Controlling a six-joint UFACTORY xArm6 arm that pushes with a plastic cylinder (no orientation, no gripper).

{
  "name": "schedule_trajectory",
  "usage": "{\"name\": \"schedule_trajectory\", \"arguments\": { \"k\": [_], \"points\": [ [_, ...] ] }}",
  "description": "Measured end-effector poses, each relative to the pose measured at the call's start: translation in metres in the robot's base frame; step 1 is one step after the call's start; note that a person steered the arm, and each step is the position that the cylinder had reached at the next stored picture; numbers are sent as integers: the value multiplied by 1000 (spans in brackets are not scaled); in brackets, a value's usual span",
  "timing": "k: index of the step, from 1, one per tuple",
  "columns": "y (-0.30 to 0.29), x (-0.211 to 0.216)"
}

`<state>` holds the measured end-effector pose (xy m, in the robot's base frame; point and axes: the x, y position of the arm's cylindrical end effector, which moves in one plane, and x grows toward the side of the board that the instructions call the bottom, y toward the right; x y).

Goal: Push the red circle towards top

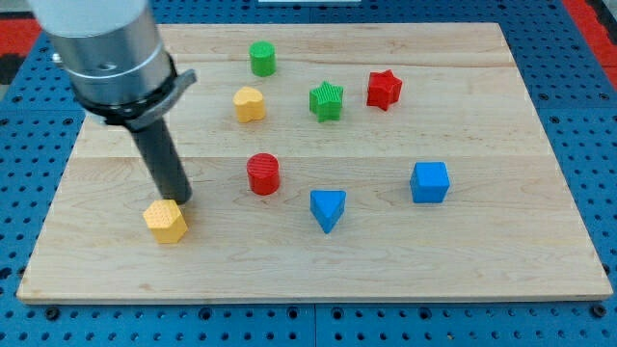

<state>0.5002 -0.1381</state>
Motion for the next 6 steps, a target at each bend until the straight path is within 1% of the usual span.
{"name": "schedule_trajectory", "arguments": {
  "k": [2,4,5,6],
  "points": [
    [47,0],
    [61,10],
    [62,3],
    [62,-18]
  ]
}}
